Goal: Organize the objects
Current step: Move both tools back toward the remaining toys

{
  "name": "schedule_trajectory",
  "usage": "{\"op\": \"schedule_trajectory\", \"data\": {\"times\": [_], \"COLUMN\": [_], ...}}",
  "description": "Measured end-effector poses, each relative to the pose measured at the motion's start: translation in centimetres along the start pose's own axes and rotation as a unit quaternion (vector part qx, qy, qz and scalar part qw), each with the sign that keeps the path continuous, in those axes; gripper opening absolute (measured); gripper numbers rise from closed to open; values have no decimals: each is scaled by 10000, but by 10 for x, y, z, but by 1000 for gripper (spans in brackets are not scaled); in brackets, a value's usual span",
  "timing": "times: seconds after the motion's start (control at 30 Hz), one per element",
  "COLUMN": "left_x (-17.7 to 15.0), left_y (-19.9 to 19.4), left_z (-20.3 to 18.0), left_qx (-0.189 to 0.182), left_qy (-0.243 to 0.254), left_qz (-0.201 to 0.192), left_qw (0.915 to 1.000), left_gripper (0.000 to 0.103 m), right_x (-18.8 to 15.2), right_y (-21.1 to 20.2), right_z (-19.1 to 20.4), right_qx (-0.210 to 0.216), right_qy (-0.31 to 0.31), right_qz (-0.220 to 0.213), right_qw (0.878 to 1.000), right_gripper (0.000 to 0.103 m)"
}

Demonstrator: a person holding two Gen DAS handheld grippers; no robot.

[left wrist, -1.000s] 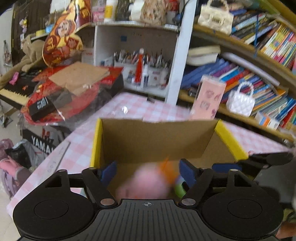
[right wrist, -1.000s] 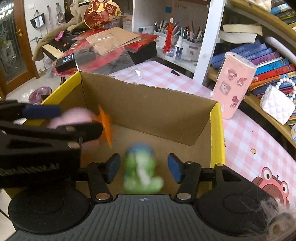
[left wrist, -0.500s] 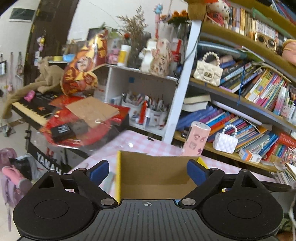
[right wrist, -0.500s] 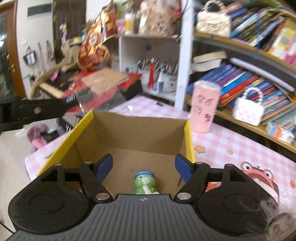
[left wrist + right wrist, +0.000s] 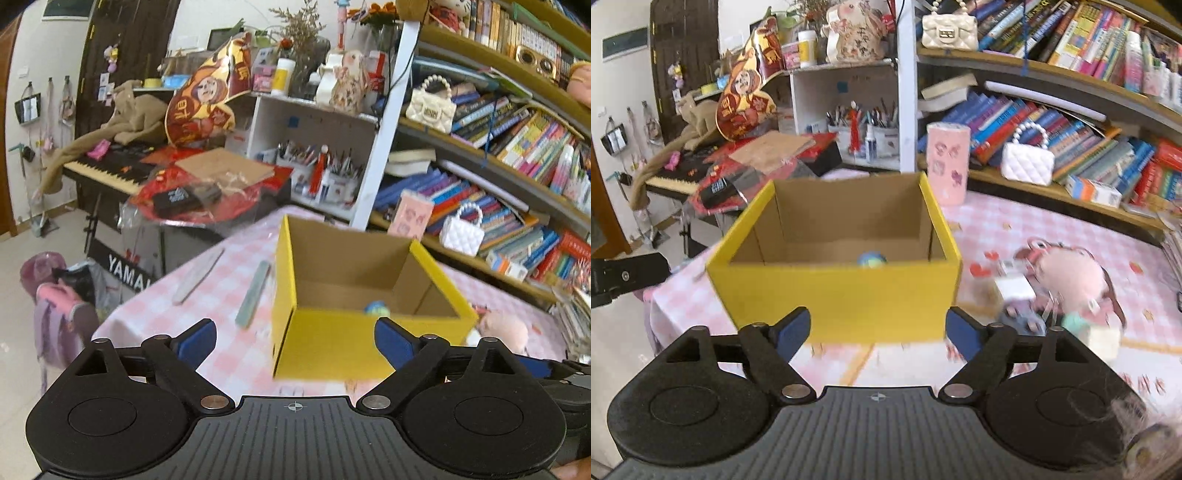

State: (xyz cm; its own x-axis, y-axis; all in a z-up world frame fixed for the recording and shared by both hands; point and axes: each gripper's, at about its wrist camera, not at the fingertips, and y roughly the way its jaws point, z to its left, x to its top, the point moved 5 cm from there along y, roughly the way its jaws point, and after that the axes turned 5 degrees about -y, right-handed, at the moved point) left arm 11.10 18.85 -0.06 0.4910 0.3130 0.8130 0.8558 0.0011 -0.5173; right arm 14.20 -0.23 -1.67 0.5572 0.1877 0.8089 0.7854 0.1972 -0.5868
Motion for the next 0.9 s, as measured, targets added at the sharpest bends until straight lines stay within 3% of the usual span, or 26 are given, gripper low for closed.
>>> {"op": "schedule_trajectory", "data": {"times": [0.23, 0.43, 0.9], "left_x": [-38, -67, -96], "left_y": [-16, -23, -20], "left_z": [1, -8, -82], "left_qx": [82, -129, -888], "left_qy": [349, 445, 1075], "left_qz": [293, 677, 1014], "left_qw": [9989, 9966, 9850], "left_gripper": [98, 98, 98], "right_x": [-53, -91, -122], "right_y": [-28, -53, -87], "right_z": [-1, -7, -64], "right_qx": [-300, -611, -1585], "right_qy": [169, 407, 1156], "right_qz": [337, 560, 781], "right_qw": [9988, 9957, 9774], "right_gripper": [80, 81, 83]}}
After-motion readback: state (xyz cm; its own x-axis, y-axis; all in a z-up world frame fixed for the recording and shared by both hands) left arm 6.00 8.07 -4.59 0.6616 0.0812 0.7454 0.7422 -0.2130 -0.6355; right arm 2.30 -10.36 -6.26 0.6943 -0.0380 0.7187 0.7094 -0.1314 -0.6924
